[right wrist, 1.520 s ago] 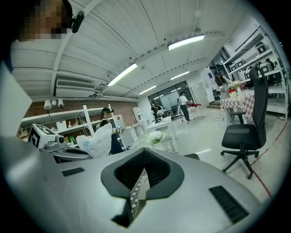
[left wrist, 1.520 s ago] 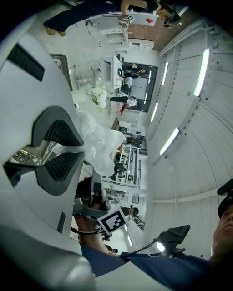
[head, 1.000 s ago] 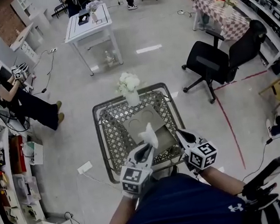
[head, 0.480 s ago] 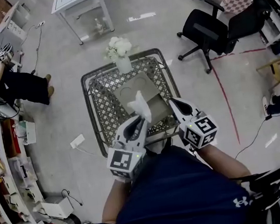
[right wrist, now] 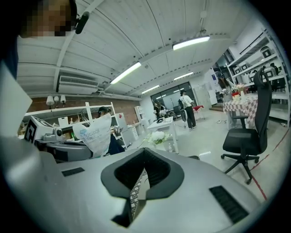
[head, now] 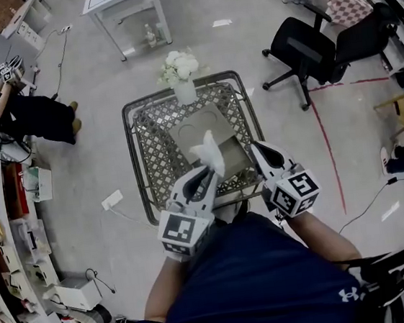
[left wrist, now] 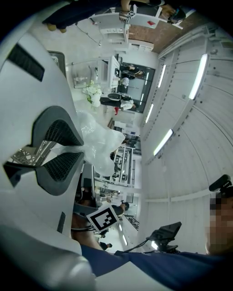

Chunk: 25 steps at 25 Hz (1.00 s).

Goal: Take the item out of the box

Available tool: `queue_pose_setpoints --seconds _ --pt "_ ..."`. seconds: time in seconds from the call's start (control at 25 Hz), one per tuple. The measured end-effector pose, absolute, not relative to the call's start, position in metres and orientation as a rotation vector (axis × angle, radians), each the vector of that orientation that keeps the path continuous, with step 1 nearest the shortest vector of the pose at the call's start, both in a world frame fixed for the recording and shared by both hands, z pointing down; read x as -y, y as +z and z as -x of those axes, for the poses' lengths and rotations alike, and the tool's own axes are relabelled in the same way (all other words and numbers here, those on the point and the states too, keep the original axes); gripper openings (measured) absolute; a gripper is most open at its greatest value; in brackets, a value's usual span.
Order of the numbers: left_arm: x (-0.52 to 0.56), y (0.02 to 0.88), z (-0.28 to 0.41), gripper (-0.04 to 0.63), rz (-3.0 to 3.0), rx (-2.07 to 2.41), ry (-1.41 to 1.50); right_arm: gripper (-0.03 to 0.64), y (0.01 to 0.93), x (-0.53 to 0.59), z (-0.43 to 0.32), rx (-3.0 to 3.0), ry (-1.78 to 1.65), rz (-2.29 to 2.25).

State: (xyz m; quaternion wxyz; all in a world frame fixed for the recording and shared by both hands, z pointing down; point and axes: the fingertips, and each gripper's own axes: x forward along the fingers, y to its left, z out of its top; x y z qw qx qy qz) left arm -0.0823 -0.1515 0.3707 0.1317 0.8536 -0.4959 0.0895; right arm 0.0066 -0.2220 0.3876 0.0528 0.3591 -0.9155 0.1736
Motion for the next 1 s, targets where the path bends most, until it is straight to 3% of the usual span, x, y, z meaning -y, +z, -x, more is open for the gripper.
queue_pose_setpoints --seconds 1.0 --pt "0.153 0.361 0.085 0.058 -2.513 1.433 0.242 0.002 0.376 0.225 -0.004 2.825 0.48 -1.099"
